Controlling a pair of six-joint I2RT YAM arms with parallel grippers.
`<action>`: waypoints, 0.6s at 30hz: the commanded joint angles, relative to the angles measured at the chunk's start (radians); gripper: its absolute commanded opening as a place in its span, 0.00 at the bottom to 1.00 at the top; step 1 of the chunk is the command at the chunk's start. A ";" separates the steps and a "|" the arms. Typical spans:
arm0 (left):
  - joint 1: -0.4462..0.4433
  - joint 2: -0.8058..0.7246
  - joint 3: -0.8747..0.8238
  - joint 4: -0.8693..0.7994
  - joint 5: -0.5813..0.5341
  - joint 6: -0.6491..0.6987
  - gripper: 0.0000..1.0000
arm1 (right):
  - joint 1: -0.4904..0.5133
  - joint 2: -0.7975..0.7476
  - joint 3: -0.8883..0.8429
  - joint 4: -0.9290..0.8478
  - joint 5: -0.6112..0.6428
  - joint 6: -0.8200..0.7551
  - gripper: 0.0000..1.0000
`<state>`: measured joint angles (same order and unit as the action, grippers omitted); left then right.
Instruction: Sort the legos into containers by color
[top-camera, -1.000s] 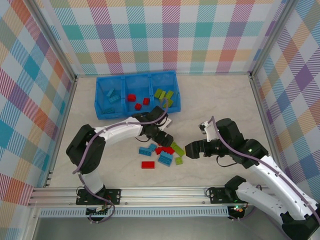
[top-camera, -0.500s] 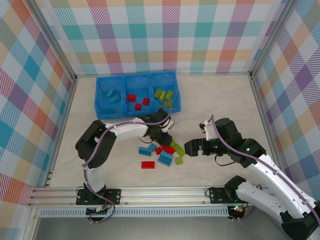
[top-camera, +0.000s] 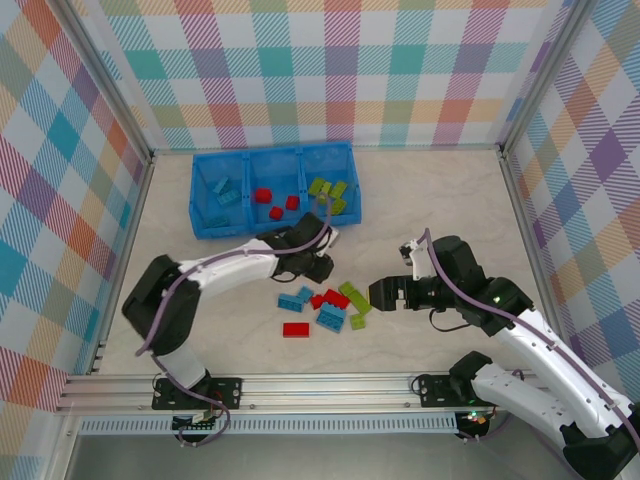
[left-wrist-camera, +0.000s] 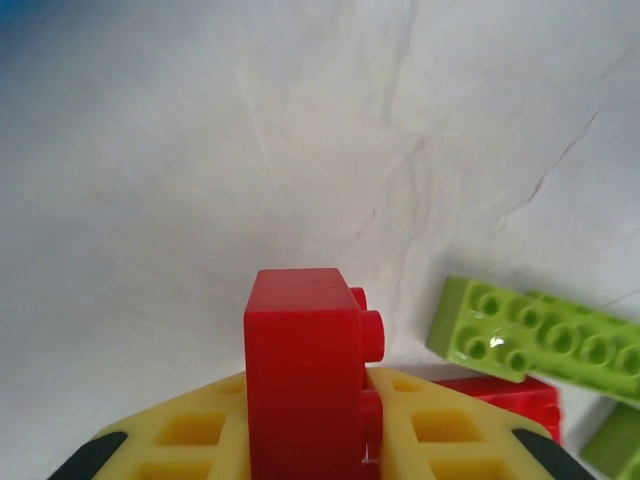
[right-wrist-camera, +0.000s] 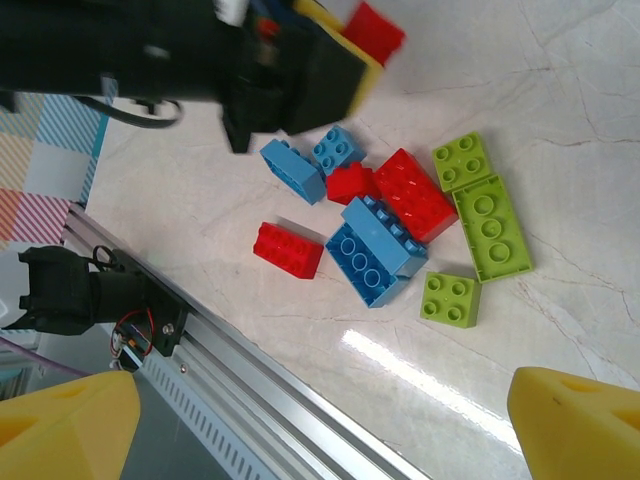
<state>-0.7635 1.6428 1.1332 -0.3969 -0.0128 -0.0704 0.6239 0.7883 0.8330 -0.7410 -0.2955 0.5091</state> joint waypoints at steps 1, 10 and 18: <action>0.022 -0.119 0.048 0.016 -0.139 0.013 0.25 | 0.004 -0.012 0.032 0.029 0.003 0.017 0.95; 0.331 0.033 0.268 0.070 -0.158 -0.032 0.25 | 0.003 -0.026 0.028 0.044 0.001 0.031 0.95; 0.417 0.367 0.612 -0.025 -0.153 -0.041 0.34 | 0.003 -0.039 0.042 0.027 -0.001 0.043 0.95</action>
<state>-0.3611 1.9614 1.6531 -0.3641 -0.1749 -0.0910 0.6239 0.7662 0.8410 -0.7193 -0.2958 0.5388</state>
